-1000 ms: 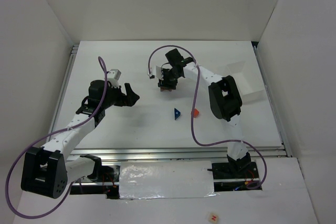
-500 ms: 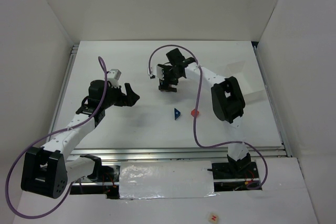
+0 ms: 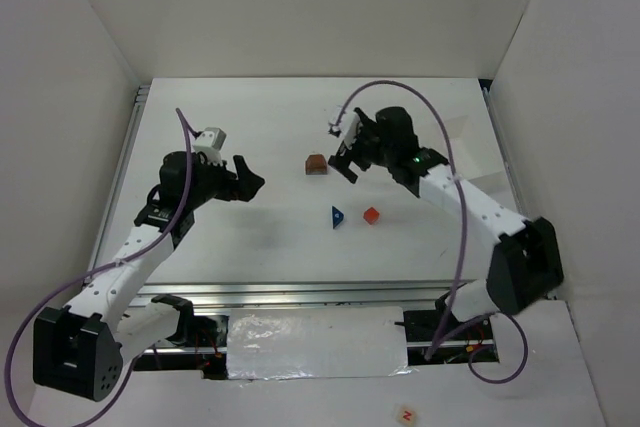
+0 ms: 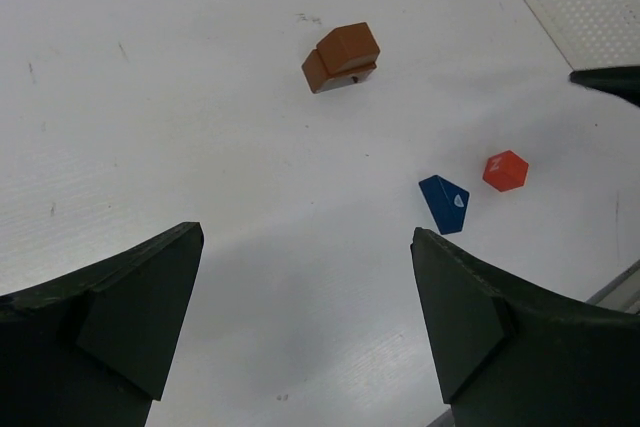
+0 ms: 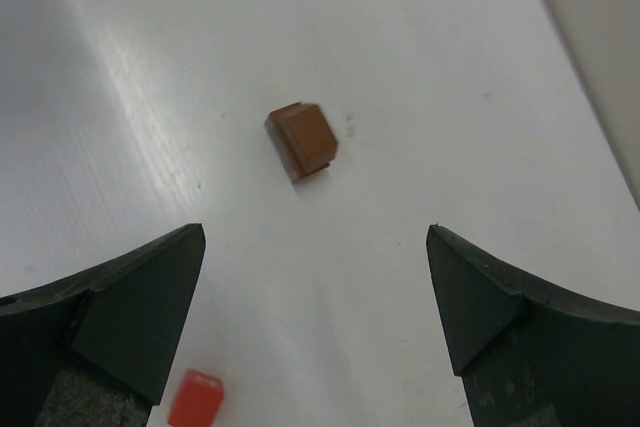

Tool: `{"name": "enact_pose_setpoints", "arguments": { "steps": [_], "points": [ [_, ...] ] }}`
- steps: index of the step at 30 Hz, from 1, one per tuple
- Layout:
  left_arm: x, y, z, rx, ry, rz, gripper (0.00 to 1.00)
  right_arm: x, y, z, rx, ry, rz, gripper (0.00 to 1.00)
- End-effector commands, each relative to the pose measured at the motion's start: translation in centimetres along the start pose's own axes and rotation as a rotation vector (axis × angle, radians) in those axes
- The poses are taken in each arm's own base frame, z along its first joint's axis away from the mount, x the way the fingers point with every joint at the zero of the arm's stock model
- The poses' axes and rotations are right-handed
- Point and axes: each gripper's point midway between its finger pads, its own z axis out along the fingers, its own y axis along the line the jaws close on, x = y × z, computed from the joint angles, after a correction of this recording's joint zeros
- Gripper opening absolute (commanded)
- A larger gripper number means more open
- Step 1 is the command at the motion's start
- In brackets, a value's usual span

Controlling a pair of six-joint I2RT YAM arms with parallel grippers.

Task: Build the wood block tower

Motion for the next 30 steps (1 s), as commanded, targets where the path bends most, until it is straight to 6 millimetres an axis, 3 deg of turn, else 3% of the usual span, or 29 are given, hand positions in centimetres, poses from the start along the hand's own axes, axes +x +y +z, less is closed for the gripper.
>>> {"name": "enact_pose_setpoints", "arguments": {
  "steps": [1, 5, 6, 9, 10, 11, 15, 18, 19, 20, 23, 24, 25, 27, 30],
  "points": [
    [-2.1, -2.5, -0.1, 0.077, -0.018, 0.055, 0.99, -3.8, -2.5, -4.7, 0.272, -0.252, 0.291, 1.0],
    [-2.3, -6.1, 0.7, 0.202, 0.021, 0.1, 0.99, -1.6, -2.2, -9.0, 0.437, -0.241, 0.606, 1.0],
    [-1.7, -6.4, 1.2, 0.214, 0.047, 0.111, 0.99, -0.5, -3.1, -9.9, 0.529, -0.215, 0.7, 1.0],
    [-0.4, -8.8, 2.5, 0.254, 0.111, 0.16, 0.99, 3.3, -2.6, -11.7, 0.634, -0.103, 0.935, 1.0],
    [0.3, -10.6, 2.8, 0.287, 0.135, 0.187, 0.99, 4.9, -2.9, -12.7, 0.718, -0.068, 0.983, 1.0],
    [0.8, -11.1, 3.7, 0.28, 0.162, 0.201, 0.99, 7.0, -2.4, -13.4, 0.77, -0.021, 1.068, 1.0],
    [2.8, -15.3, 5.3, 0.361, 0.231, 0.311, 0.99, 10.3, -1.6, -15.9, 0.859, 0.011, 1.192, 1.0],
    [5.0, -16.1, 6.9, 0.35, 0.297, 0.37, 0.99, 12.6, -0.8, -17.3, 0.907, 0.045, 1.256, 1.0],
    [5.0, -17.5, 7.2, 0.373, 0.298, 0.393, 0.99, 13.4, -0.3, -17.5, 0.91, 0.062, 1.27, 1.0],
    [6.3, -17.5, 8.1, 0.37, 0.342, 0.41, 0.99, 14.0, -0.1, -17.9, 0.928, 0.069, 1.286, 1.0],
    [8.1, -19.2, 9.8, 0.397, 0.403, 0.443, 0.99, 15.2, 0.0, -19.4, 0.981, 0.06, 1.324, 1.0],
    [8.0, -20.6, 10.1, 0.429, 0.403, 0.457, 0.99, 15.8, -0.2, -20.0, 1.007, 0.057, 1.338, 1.0],
    [9.5, -20.7, 11.0, 0.429, 0.439, 0.466, 0.99, 15.9, 0.1, -20.3, 1.01, 0.052, 1.341, 1.0],
    [10.1, -21.9, 12.1, 0.427, 0.431, 0.493, 0.99, 16.7, 0.2, -21.0, 1.031, 0.057, 1.345, 1.0],
    [12.8, -21.9, 14.2, 0.37, 0.471, 0.543, 0.98, 17.2, 0.1, -21.7, 1.052, 0.036, 1.368, 1.0]
  ]
}}
